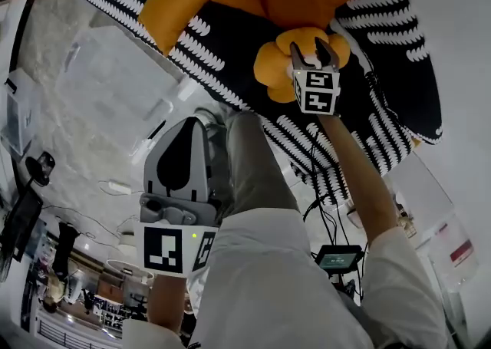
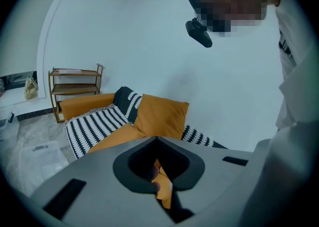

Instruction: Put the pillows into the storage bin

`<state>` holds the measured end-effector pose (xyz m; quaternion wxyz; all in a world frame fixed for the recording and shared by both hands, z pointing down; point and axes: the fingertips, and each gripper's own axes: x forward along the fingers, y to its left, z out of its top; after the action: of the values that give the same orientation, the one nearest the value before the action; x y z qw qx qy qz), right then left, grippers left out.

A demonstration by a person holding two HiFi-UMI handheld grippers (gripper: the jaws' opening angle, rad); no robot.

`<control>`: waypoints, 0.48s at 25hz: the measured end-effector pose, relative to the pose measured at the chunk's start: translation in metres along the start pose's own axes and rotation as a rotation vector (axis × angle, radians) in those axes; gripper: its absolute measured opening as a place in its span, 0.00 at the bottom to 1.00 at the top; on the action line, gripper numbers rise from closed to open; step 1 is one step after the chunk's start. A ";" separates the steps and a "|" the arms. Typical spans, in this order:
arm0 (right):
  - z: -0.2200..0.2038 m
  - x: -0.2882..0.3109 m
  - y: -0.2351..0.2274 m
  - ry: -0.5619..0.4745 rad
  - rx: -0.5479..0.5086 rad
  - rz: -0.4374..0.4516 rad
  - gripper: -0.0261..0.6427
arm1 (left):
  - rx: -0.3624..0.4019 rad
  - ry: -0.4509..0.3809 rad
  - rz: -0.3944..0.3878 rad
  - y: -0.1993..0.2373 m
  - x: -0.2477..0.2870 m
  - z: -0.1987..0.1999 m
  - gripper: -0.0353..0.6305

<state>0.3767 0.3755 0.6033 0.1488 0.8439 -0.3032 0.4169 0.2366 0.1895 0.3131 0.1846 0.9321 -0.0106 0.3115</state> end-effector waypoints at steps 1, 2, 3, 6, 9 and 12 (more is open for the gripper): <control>-0.006 0.005 -0.003 0.017 0.003 -0.008 0.41 | -0.002 0.002 0.001 -0.001 0.000 -0.001 0.06; -0.011 0.009 -0.005 0.035 0.004 -0.013 0.41 | -0.004 0.003 0.002 -0.001 0.001 -0.002 0.06; -0.016 0.014 -0.006 0.052 0.002 -0.015 0.42 | -0.006 0.005 0.003 -0.001 0.002 -0.002 0.06; -0.024 0.027 -0.007 0.091 -0.019 -0.011 0.42 | -0.008 0.010 0.008 0.001 0.008 -0.002 0.06; -0.027 0.034 -0.010 0.107 -0.039 -0.030 0.39 | -0.010 0.009 0.013 0.002 0.011 -0.003 0.06; -0.028 0.038 -0.005 0.120 -0.094 -0.027 0.25 | -0.012 0.005 0.019 0.004 0.010 -0.003 0.06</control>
<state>0.3803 0.3786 0.6500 0.2118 0.8133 -0.3018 0.4500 0.2426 0.1875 0.3227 0.1873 0.9301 -0.0211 0.3154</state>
